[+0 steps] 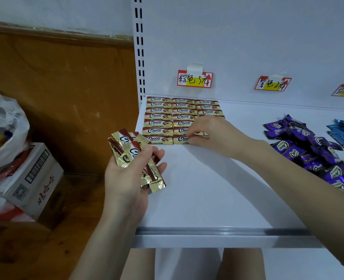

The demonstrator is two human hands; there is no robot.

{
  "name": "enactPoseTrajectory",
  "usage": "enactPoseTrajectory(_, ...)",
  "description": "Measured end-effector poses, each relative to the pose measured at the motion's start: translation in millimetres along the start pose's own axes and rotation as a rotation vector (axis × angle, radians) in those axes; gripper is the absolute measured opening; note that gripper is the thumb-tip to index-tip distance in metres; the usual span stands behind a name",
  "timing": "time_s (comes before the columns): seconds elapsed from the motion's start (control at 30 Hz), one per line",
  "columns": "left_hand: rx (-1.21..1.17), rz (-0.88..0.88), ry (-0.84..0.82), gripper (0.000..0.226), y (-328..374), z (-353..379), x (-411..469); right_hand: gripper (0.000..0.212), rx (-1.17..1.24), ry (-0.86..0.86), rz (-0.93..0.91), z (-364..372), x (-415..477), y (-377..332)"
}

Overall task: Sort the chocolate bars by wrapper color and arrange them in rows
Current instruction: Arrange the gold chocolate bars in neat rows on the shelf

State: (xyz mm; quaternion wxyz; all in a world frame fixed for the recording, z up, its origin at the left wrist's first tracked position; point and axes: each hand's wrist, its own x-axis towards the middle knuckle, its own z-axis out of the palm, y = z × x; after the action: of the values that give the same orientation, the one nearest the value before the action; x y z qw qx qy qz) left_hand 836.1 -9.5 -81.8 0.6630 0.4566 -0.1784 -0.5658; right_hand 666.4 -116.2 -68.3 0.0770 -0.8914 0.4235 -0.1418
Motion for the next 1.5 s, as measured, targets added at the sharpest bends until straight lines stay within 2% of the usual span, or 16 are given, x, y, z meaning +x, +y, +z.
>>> enactPoseTrajectory(0.13, -0.013, 0.010, 0.005, 0.028, -0.7, -0.6, -0.7, 0.020, 0.051, 0.030, -0.108, 9.6, 13.4, -16.8)
enactPoseTrajectory(0.3, -0.024, 0.029, -0.004, 0.024, -1.5, -2.0, -2.1, 0.016, 0.041, 0.028, -0.154, 22.7, 20.5, -27.4)
enactPoseTrajectory(0.4, -0.022, 0.026, 0.000, 0.029, -0.8, -1.5, -2.1, 0.016, 0.026, 0.026, -0.149, 25.9, 19.6, -26.3)
enactPoseTrajectory(0.73, -0.031, 0.027, 0.005, 0.021, -0.7, -1.4, -2.7, 0.016, 0.060, 0.014, -0.134, 21.4, 20.1, -25.3)
enactPoseTrajectory(0.93, -0.018, 0.014, 0.010, 0.026, -0.4, 0.0, -2.0, 0.019, 0.025, 0.083, -0.017, -2.4, 1.2, 0.1)
enactPoseTrajectory(1.13, -0.013, 0.010, 0.017, 0.029, -0.5, 0.6, -1.9, 0.018, 0.021, 0.011, -0.027, 8.4, -16.7, 3.4)
enactPoseTrajectory(1.5, -0.002, 0.001, 0.016, 0.037, -0.3, 1.1, -3.0, 0.017, 0.038, 0.050, -0.048, 10.6, -17.5, 4.2)
